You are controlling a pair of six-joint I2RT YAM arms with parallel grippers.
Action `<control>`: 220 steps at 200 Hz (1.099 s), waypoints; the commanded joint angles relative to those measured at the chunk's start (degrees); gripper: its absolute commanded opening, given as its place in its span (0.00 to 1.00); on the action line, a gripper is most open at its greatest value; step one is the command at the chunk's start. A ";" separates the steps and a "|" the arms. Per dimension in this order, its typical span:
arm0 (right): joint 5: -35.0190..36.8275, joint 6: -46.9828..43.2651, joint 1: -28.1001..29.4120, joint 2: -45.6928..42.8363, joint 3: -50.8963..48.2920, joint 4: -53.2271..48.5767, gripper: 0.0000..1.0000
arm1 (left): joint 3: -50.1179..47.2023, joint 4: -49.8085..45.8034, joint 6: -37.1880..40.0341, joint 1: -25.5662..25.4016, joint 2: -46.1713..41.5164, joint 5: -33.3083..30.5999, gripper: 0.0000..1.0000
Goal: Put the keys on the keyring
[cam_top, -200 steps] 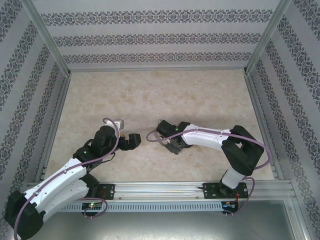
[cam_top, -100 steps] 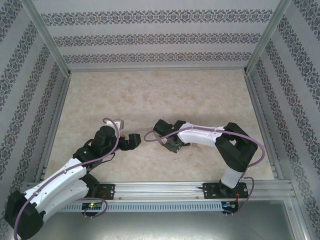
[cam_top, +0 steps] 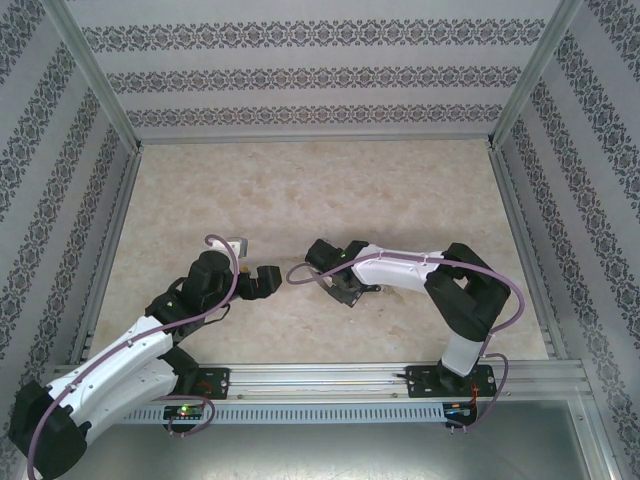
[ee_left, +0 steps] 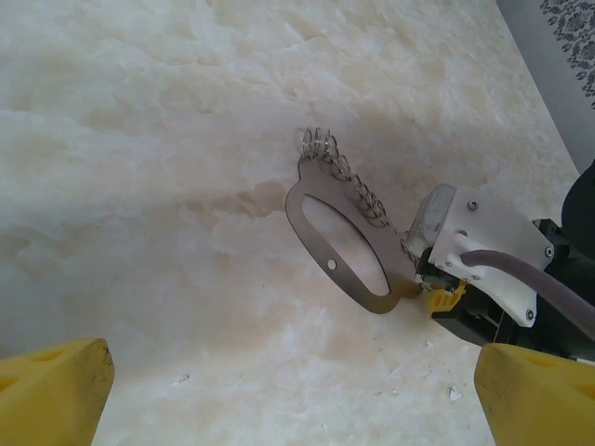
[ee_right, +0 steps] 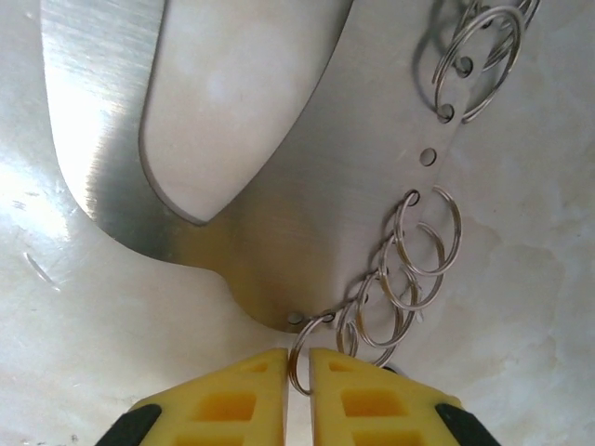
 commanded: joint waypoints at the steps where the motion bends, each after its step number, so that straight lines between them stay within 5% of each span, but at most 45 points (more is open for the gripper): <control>1: 2.06 -0.85 0.65 1.12 1.78 -1.50 0.12 | 2.04 -1.91 1.74 -0.44 -0.28 -0.64 1.00; 66: 2.42 -1.21 0.70 -1.82 1.54 -1.87 0.03 | 2.32 -2.30 2.02 -0.43 -0.48 -0.91 1.00; 151: -20.26 3.57 0.00 -11.22 -1.61 5.37 0.01 | 1.97 -3.20 2.40 -0.44 -1.19 -1.53 1.00; 220: -22.36 8.07 -0.43 -9.14 -7.00 11.70 0.00 | 1.27 -2.79 2.29 -0.45 -1.39 -1.75 1.00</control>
